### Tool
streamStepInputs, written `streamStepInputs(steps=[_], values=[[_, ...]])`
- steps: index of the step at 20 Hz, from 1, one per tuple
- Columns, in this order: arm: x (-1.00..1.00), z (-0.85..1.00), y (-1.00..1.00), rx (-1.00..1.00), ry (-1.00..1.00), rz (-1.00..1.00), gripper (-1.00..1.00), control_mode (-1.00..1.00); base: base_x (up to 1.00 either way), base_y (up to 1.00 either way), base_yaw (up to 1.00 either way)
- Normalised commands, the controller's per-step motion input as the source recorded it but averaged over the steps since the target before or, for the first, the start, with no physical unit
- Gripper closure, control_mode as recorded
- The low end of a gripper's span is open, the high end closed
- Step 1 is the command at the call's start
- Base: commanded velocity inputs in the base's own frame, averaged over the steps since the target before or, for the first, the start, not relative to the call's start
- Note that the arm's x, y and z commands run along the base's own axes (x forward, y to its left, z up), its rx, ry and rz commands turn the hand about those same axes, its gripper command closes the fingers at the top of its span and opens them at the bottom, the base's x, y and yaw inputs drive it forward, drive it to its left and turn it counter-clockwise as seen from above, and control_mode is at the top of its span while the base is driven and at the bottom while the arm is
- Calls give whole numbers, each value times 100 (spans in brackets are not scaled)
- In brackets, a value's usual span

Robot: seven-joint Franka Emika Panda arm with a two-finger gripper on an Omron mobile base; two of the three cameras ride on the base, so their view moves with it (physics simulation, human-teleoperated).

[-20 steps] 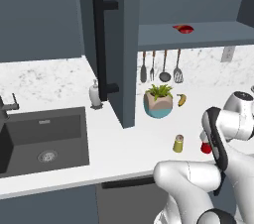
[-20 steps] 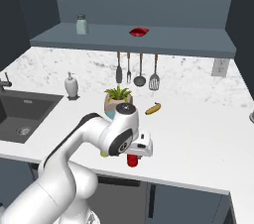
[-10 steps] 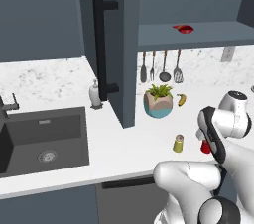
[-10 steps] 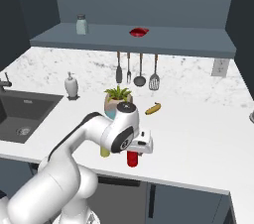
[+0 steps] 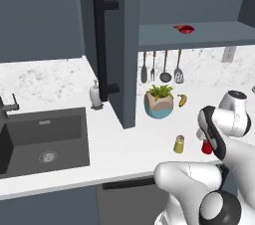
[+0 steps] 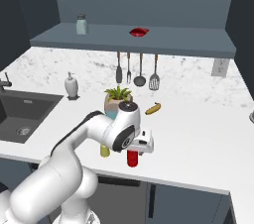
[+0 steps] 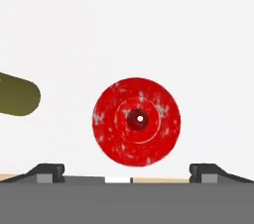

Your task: Put the shaker and condiment bottle from the counter next to their counterparts in the cabinet.

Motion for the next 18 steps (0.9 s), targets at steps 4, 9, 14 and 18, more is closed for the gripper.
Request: streamStepInputs(steps=[4,9,14,18], values=[[14,-22,0,0,0,0,-100,-100,0,0,0],[1,-1,-5,0,0,0,-100,-100,0,0,0],[0,0,-9,0,0,0,-100,-100,0,0,0],[8,-1,0,0,0,0,-100,-100,0,0,0]])
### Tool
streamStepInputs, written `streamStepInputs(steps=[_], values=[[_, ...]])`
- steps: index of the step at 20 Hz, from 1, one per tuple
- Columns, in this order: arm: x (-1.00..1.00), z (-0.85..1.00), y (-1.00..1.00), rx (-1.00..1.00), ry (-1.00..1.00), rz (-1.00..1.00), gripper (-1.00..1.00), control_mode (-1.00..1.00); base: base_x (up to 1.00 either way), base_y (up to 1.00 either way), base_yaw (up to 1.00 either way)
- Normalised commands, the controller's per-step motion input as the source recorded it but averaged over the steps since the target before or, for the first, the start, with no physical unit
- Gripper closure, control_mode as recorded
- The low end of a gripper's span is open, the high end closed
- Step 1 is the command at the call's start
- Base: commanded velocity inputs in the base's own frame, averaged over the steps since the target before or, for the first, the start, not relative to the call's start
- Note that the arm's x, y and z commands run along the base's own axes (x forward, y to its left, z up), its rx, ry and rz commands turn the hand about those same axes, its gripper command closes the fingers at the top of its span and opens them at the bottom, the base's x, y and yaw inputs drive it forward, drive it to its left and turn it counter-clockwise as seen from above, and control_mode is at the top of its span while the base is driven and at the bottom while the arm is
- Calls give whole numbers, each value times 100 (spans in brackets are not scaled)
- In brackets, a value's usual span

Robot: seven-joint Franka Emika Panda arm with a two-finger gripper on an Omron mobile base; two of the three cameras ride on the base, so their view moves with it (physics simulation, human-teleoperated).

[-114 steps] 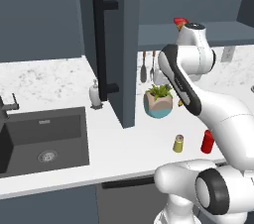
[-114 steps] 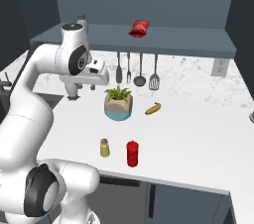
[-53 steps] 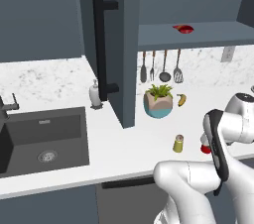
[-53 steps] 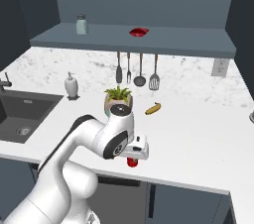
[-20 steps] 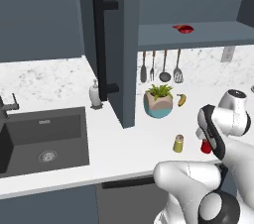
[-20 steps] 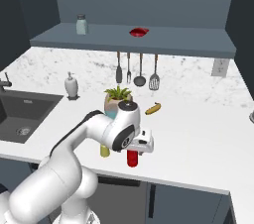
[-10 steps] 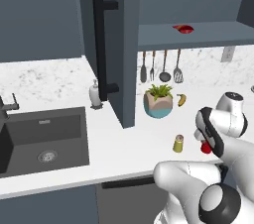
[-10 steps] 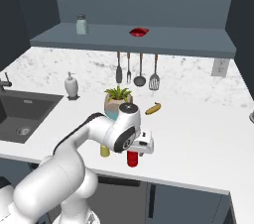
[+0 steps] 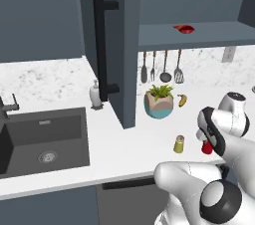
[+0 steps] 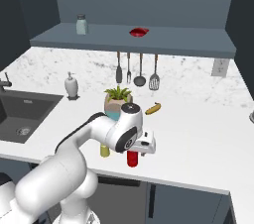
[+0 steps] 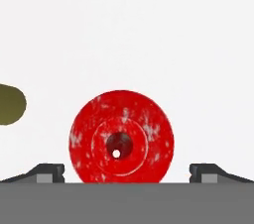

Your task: Put the shaker and condiment bottle from the counter next to their counterparts in the cabinet.

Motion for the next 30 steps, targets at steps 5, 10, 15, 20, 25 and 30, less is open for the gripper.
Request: streamStepInputs(steps=[5,10,15,20,25,30], values=[[32,-9,0,0,0,-1,-100,-100,0,0,0],[3,-1,0,0,0,0,-100,-100,0,0,0],[0,0,0,0,0,0,-100,-100,0,0,0],[0,0,0,0,0,0,-100,-100,0,0,0],[0,0,0,0,0,0,100,-100,0,0,0],[0,0,-3,0,0,0,100,-100,0,0,0]])
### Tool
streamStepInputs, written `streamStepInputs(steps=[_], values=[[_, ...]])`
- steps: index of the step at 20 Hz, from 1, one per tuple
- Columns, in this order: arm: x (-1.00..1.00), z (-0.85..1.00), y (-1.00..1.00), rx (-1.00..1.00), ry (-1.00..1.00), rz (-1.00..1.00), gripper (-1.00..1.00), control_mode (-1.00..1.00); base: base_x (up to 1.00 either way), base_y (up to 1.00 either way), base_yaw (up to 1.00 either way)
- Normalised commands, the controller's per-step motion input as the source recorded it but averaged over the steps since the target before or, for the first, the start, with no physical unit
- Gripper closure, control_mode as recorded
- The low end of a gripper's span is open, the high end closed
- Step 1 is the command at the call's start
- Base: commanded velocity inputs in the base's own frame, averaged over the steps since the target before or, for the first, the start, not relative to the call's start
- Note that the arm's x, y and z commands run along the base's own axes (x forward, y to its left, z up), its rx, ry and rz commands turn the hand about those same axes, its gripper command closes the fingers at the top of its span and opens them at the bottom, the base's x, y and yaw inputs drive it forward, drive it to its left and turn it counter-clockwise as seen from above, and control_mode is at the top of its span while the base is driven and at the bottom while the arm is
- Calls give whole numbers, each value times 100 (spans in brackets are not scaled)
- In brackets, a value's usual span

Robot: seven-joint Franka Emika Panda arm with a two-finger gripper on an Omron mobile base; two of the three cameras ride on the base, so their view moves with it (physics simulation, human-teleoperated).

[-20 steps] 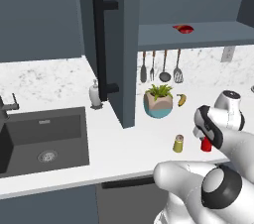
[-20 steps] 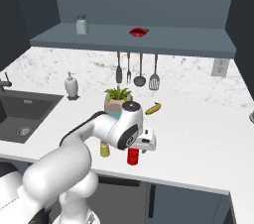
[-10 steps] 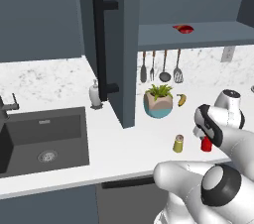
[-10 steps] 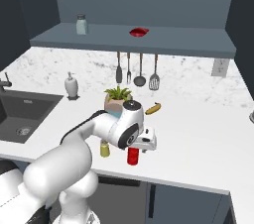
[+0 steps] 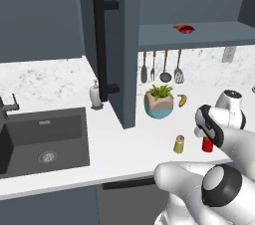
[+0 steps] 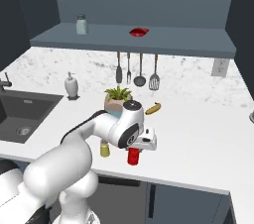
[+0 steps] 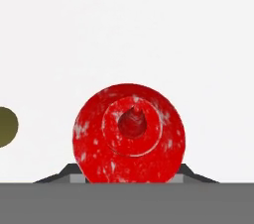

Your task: Put the shaker and condiment bottle from the counter next to their counterparts in the cabinet.

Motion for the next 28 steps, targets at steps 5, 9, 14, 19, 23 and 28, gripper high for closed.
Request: streamStepInputs(steps=[5,9,14,19,23,28], values=[[0,-1,0,0,1,0,100,-100,0,0,0],[-11,37,-3,9,-2,1,100,-100,0,0,0],[-33,100,0,5,-14,2,100,-100,0,0,0],[-16,63,11,-1,-18,0,100,-100,0,0,0],[-6,-1,13,-1,-2,0,100,-100,0,0,0],[0,44,3,-11,0,1,100,-100,0,0,0]])
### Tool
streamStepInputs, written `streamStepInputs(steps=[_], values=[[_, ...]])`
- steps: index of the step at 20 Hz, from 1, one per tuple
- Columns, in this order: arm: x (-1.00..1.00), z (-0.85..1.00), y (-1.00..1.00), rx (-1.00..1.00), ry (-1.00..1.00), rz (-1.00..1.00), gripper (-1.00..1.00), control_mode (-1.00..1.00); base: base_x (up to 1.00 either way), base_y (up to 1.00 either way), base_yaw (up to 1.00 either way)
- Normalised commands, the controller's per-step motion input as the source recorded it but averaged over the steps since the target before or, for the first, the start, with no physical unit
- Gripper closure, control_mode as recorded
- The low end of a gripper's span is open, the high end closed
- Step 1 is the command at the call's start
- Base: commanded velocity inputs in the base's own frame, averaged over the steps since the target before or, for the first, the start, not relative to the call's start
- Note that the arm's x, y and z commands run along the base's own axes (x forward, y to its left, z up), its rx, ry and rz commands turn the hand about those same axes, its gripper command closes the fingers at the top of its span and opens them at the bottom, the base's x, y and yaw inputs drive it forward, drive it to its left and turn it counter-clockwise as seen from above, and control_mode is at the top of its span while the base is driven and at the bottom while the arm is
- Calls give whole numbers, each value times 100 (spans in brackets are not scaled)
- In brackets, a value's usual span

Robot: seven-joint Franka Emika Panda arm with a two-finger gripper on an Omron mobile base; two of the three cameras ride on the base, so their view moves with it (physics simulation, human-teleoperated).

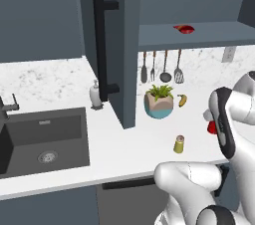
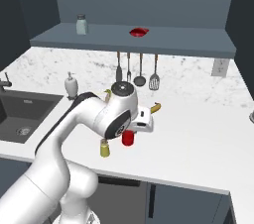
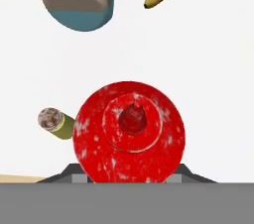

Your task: Put the shaker and condiment bottle from the counter next to their counterparts in the cabinet.

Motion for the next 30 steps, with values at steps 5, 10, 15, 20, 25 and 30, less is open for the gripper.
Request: streamStepInputs(steps=[5,10,15,20,25,30], values=[[0,100,-1,-3,1,3,100,-100,0,0,0],[0,100,0,0,2,7,100,-100,0,0,0],[0,100,0,0,4,4,100,-100,0,0,0],[-8,43,0,0,-5,5,100,-100,0,0,0],[-4,17,0,0,-13,0,100,-100,0,0,0],[2,55,0,0,-15,0,100,-100,0,0,0]])
